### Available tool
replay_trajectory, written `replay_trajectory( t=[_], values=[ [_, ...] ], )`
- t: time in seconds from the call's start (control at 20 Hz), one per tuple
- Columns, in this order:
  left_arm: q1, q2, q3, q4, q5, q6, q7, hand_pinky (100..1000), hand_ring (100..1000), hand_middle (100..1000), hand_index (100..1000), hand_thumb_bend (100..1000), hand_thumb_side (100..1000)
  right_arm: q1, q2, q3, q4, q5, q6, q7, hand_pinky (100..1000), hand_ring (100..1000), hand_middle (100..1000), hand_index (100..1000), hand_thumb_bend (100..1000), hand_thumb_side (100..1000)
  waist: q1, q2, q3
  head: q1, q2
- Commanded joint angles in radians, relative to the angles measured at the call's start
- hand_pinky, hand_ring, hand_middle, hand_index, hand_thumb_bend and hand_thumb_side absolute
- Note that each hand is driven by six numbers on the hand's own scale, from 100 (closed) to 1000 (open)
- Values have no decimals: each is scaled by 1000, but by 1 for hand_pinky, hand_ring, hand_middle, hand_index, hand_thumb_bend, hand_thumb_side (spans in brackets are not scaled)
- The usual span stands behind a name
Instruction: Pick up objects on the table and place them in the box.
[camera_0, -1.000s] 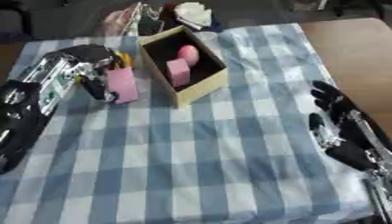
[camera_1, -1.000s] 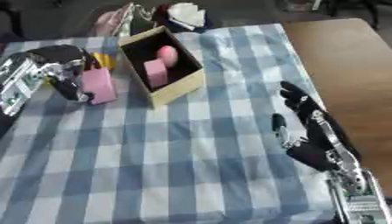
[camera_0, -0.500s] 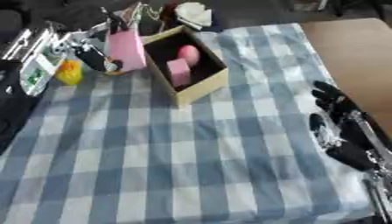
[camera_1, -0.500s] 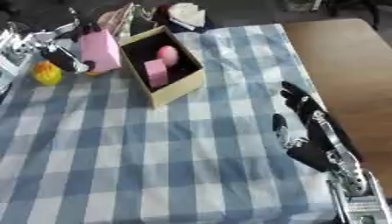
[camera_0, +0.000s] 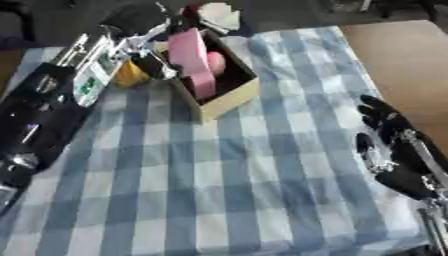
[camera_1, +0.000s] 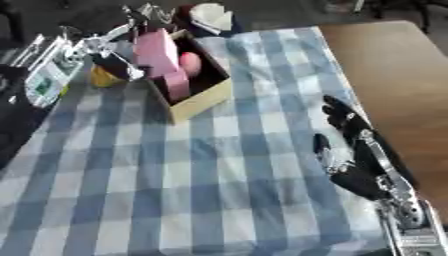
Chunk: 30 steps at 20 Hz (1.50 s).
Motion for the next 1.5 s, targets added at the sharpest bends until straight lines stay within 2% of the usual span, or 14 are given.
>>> replay_trajectory(
  t=[0.05, 0.25, 0.6, 0.7, 0.9, 1.05, 1.15, 1.35, 1.5],
  values=[
    [-22, -11, -7, 18, -21, -4, 25, 698, 631, 666, 835, 317, 257, -17, -3, 3, -16, -11, -1, 4, 1000, 1000, 1000, 1000, 100, 398, -8, -13, -2, 3, 4],
    [-12, -24, -16, 40, -31, -16, 38, 716, 668, 730, 866, 346, 375, -17, -3, 3, -15, -11, -2, 4, 1000, 1000, 1000, 1000, 100, 397, -9, -13, 0, 2, 4],
    [-9, -18, -5, 52, -35, 6, 69, 727, 694, 791, 899, 354, 421, -17, -2, 2, -14, -12, -3, 5, 1000, 1000, 1000, 1000, 100, 397, -10, -13, 3, -2, 4],
    [-7, -19, -1, 59, -34, 17, 77, 731, 707, 819, 914, 352, 459, -17, -2, 3, -14, -12, -3, 5, 1000, 1000, 1000, 1000, 100, 398, -10, -14, 3, -3, 4],
    [-7, -23, -1, 68, -32, 28, 93, 765, 760, 889, 942, 393, 596, -17, -2, 3, -14, -13, -3, 7, 1000, 1000, 1000, 1000, 100, 397, -11, -14, 3, -4, 4],
    [-6, -26, 0, 69, -33, 42, 120, 812, 825, 936, 972, 446, 737, -17, -1, 3, -14, -14, -3, 8, 1000, 1000, 1000, 1000, 100, 398, -11, -14, 2, -6, 4],
    [-4, -25, 1, 69, -32, 53, 140, 816, 838, 943, 975, 474, 774, -17, 0, 3, -14, -14, -2, 8, 1000, 1000, 1000, 1000, 100, 398, -11, -14, 2, -6, 4],
    [3, -13, 4, 67, -29, 65, 170, 805, 826, 918, 955, 475, 757, -17, 0, 2, -15, -14, -2, 8, 1000, 1000, 1000, 1000, 100, 402, -10, -15, 4, -11, 4],
    [12, 17, 13, 57, -24, 74, 181, 788, 800, 864, 928, 455, 676, -16, 0, -2, -15, -13, -1, 5, 1000, 1000, 1000, 1000, 100, 403, -10, -16, 9, -19, 4]
  ],
)
